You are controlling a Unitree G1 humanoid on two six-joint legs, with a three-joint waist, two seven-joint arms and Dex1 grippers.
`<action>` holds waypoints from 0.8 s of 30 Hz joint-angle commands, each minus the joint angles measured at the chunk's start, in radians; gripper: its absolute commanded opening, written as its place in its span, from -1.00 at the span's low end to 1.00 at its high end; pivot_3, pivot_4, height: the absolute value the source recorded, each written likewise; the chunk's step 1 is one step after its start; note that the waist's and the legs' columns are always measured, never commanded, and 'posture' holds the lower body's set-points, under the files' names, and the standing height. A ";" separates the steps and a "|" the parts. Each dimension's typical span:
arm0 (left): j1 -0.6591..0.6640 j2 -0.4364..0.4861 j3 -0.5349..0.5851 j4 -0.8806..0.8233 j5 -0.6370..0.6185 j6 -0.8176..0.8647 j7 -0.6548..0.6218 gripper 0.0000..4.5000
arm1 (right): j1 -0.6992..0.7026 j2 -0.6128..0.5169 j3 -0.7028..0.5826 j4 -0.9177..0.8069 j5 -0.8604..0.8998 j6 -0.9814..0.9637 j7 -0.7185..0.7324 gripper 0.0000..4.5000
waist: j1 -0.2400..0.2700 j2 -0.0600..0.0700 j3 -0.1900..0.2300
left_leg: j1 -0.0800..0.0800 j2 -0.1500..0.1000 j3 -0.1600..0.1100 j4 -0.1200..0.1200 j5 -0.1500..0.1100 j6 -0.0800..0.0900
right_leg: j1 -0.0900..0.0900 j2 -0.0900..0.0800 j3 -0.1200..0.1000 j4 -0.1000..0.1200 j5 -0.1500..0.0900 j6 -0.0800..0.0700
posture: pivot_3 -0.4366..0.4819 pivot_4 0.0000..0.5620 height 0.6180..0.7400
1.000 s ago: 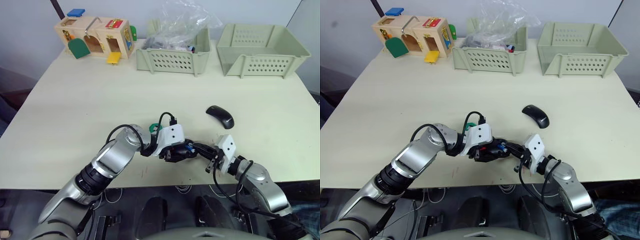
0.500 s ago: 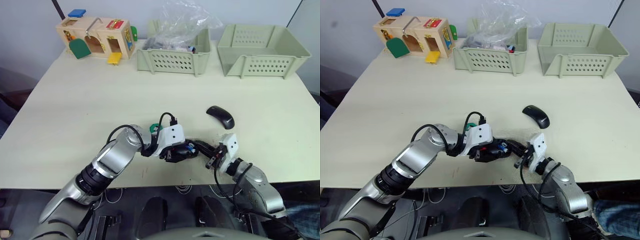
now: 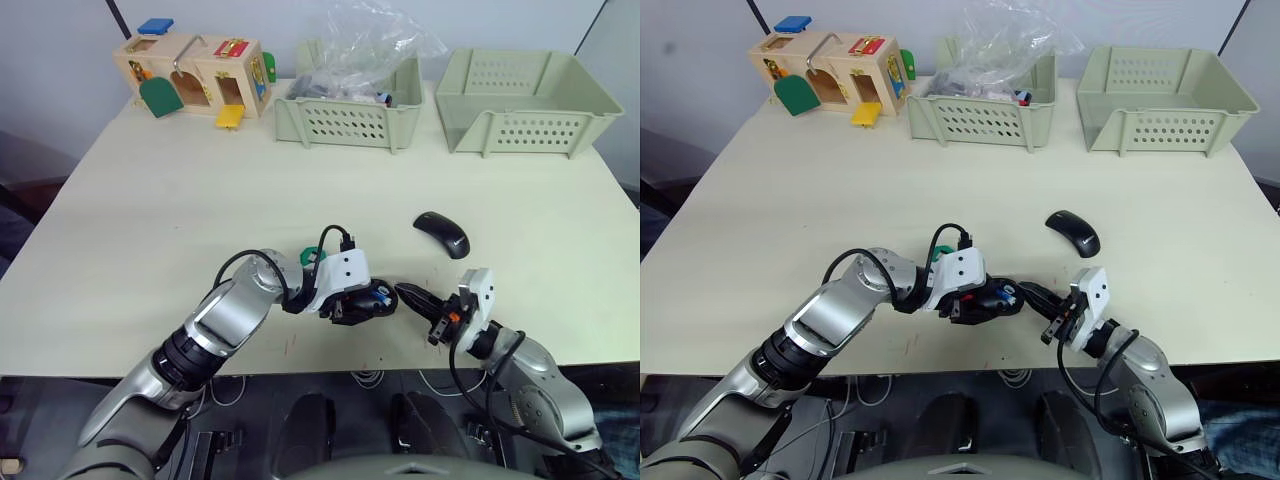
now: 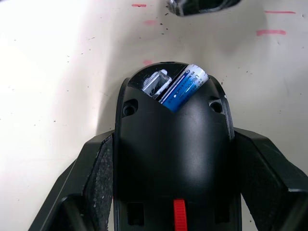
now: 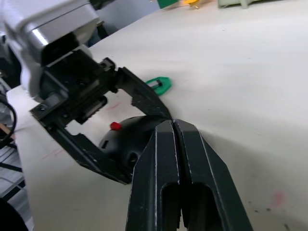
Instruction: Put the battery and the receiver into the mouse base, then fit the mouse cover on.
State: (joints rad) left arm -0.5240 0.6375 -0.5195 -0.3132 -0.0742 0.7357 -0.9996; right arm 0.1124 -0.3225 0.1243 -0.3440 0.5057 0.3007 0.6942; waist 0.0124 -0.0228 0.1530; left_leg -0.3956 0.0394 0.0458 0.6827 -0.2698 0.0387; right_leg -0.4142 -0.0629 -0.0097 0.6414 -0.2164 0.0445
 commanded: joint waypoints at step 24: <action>0.012 0.002 -0.016 -0.015 0.007 0.028 0.005 0.33 | -0.028 -0.006 0.051 0.003 -0.068 -0.021 0.020 -0.99 | 0.000 0.000 0.000 | 0.000 0.000 0.000 0.000 0.000 0.000 | 0.000 0.000 0.000 0.000 0.000 0.000 | -0.05 -0.47 1.00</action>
State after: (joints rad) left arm -0.5225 0.6371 -0.5194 -0.3219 -0.0743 0.7543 -0.9954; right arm 0.0908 -0.3326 0.1801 -0.3303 0.4313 0.2964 0.7056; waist 0.0123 -0.0228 0.1530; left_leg -0.3958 0.0393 0.0458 0.6826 -0.2698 0.0387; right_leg -0.4143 -0.0628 -0.0097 0.6413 -0.2166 0.0447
